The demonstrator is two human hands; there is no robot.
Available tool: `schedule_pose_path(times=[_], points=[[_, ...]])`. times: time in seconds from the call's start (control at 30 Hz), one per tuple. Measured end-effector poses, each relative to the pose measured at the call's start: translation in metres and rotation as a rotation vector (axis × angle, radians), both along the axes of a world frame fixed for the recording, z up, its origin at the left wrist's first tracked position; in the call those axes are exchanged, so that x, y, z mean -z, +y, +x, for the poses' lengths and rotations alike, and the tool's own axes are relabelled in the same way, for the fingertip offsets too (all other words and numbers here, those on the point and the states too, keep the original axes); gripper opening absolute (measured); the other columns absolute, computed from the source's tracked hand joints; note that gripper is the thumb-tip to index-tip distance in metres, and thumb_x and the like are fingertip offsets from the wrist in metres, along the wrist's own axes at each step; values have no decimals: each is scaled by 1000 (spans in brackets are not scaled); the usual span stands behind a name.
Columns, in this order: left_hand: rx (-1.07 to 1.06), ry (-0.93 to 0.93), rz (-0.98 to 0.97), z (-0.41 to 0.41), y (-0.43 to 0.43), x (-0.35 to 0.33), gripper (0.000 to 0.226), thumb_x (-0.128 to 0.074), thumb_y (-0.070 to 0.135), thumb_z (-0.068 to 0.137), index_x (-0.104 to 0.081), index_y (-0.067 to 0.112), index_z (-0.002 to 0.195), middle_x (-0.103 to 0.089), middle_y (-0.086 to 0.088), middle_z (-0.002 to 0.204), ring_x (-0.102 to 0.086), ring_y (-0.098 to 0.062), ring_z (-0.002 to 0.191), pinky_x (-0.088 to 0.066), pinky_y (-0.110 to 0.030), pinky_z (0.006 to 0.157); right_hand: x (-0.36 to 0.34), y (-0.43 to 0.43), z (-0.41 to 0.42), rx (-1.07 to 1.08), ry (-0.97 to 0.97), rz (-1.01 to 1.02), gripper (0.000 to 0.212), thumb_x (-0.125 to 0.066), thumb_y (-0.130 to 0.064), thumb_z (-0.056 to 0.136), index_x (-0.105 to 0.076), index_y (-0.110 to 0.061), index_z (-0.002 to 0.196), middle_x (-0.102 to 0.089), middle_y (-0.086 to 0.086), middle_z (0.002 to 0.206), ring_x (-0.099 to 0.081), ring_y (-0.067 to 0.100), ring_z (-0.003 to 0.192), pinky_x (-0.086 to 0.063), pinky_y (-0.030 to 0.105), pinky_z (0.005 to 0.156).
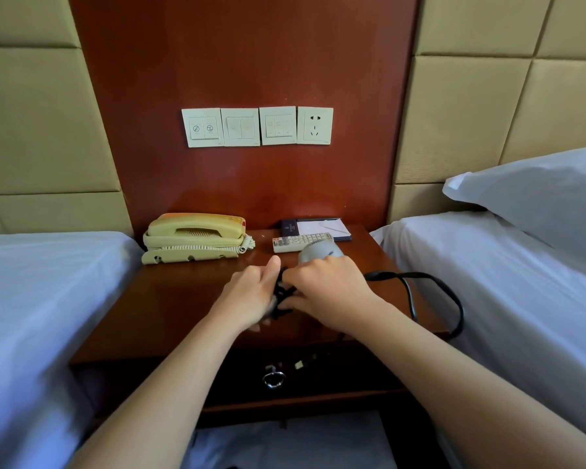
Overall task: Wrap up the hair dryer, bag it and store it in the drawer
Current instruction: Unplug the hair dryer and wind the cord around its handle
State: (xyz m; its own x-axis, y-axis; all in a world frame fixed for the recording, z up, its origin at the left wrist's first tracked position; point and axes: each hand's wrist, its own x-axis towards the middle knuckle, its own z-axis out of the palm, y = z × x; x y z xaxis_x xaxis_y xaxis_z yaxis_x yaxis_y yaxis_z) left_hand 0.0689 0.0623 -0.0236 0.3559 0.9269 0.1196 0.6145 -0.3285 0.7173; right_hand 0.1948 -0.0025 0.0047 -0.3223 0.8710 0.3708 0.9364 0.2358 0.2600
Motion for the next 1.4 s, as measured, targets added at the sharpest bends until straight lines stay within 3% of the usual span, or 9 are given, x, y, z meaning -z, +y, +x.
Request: schedule_pose_path(times=[0.1, 0.2, 0.33, 0.5, 0.6, 0.67, 0.73, 1.13, 1.4], points=[[48, 139, -65, -1, -6, 3, 66, -11, 53, 96, -65, 15, 98, -63, -8, 60, -71, -23, 60, -58, -34, 50, 1, 1, 2, -6, 19, -29, 42, -56, -56, 83, -60, -19, 102, -66, 3, 100, -62, 28, 92, -28, 28, 56], [57, 158, -101, -1, -13, 3, 51, -15, 38, 101, -43, 19, 138, -65, -18, 89, -72, -28, 70, -60, -43, 59, 0, 2, 5, 18, 62, -58, 47, -58, -63, 77, -61, -19, 95, -65, 2, 91, -60, 26, 82, -24, 29, 51], [79, 131, -110, -6, -12, -1, 84, -2, 59, 92, -62, 2, 109, -69, -22, 86, -71, -24, 65, -50, -27, 45, 0, 2, 7, 26, 92, -87, 42, -57, -64, 77, -49, -22, 80, -52, -2, 77, -45, 22, 69, -23, 27, 49], [198, 132, -43, -10, -13, 0, 83, -11, 75, 75, -60, 13, 102, -60, -8, 70, -68, -21, 61, -48, -27, 45, -2, 6, 13, 7, 134, -110, 41, -59, -57, 80, -62, -21, 99, -66, 2, 95, -60, 27, 89, -35, 29, 62], [238, 204, 30, -9, -10, -1, 72, -36, 82, 66, -60, 24, 101, -59, 4, 70, -64, -15, 60, -53, -31, 56, -1, 7, 17, 21, 150, -81, 28, -60, -47, 83, -62, -22, 95, -65, 3, 96, -59, 28, 93, -33, 29, 65], [210, 297, 68, -8, -9, 0, 62, -55, 78, 66, -59, 28, 102, -61, 5, 78, -61, -13, 69, -54, -35, 66, -2, 5, 18, 37, 150, -55, 31, -61, -51, 81, -63, -22, 92, -64, 3, 92, -59, 27, 90, -32, 29, 64], [200, 366, 111, -6, -9, 0, 49, -59, 70, 71, -58, 29, 99, -57, 5, 78, -57, -11, 72, -47, -30, 60, -2, 3, 19, 51, 129, -41, 41, -60, -59, 78, -63, -19, 88, -61, 1, 84, -59, 26, 85, -32, 29, 62], [172, 428, 248, -19, 1, -6, 42, -34, 54, 94, -57, 24, 113, -55, 7, 74, -56, -19, 71, -43, -34, 61, -14, -4, 65, 214, 96, -71, 25, -51, -43, 92, -63, -22, 93, -66, 3, 98, -59, 27, 101, -34, 30, 83], [181, 399, 269, -19, 3, -7, 42, -27, 45, 99, -51, 17, 79, -48, 1, 60, -44, -15, 48, -33, -33, 52, 1, 5, 93, 392, 132, 40, 31, -41, -43, 96, -65, -23, 100, -67, 3, 103, -58, 26, 102, -34, 34, 93]])
